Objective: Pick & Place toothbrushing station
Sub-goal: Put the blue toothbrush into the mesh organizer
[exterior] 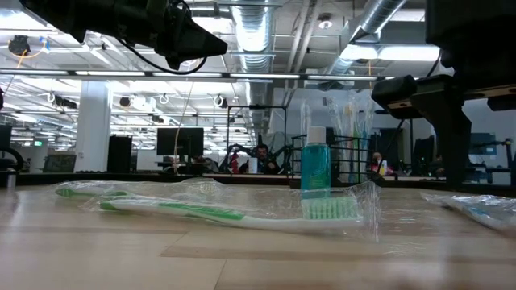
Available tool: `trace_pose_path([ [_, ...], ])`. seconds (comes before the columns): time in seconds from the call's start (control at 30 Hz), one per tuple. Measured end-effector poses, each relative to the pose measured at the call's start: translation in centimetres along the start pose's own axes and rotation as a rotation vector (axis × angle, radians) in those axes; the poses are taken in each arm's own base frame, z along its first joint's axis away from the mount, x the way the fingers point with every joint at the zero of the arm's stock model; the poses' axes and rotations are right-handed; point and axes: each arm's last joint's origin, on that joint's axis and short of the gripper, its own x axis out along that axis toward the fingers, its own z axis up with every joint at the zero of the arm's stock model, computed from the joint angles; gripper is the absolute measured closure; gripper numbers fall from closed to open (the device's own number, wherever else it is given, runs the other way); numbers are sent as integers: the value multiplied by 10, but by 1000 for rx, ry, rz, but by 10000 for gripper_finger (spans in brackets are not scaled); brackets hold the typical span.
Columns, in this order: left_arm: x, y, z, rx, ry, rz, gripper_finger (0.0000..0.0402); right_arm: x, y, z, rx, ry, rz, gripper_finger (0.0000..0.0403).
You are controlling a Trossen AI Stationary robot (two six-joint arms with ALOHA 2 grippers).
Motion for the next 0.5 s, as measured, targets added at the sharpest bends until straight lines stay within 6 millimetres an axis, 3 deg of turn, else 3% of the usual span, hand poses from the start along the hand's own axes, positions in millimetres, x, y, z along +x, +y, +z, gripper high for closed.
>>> trace_pose_path([
  [0.17,0,0,0,0,0,0,362,0,-4,-6,11,57,-1,262],
  [0.5,0,0,-1,1,4,0,362,28,-10,-7,-42,126,6,262],
])
